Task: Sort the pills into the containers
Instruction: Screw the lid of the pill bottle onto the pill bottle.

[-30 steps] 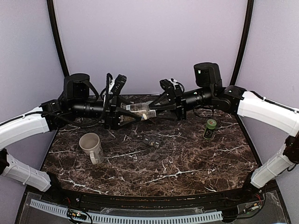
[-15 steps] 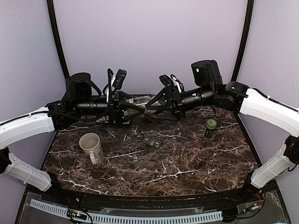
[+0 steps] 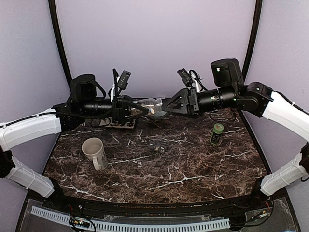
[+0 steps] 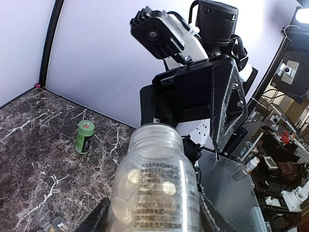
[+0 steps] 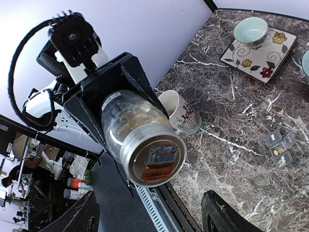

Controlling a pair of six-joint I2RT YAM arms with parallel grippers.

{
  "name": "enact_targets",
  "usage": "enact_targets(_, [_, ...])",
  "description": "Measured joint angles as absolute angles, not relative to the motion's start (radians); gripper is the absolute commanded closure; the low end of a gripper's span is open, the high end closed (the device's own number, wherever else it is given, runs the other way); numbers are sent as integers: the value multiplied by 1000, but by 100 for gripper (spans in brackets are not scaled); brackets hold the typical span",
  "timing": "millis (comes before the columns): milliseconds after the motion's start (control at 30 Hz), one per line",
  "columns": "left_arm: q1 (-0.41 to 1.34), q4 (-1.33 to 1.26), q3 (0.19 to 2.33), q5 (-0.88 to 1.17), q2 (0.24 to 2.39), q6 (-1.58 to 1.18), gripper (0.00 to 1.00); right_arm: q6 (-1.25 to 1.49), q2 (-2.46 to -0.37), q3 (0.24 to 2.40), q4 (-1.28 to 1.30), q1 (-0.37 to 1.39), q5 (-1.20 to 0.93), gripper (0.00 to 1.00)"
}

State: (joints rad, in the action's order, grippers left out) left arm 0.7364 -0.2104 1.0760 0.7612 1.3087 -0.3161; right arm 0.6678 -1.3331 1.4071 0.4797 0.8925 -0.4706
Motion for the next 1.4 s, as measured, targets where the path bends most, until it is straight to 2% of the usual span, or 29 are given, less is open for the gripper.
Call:
enact_targets(533, [705,-426,1074,1015,1431,-615,100,503,-1298,1392,472,892,-391,29])
enact_targets(1167, [703,-523,1075,1108,1493,-741,100,461,-1321,1393,465,917,-421,34])
enact_targets(1267, [699,-525,1075,1111,1497,-745,100,457,-1330,1395,469,931,-426,38])
enact_targets(1400, [698,-531,1076,1118,1498,-748,100,448,-1337,1396,476,940,-426,53])
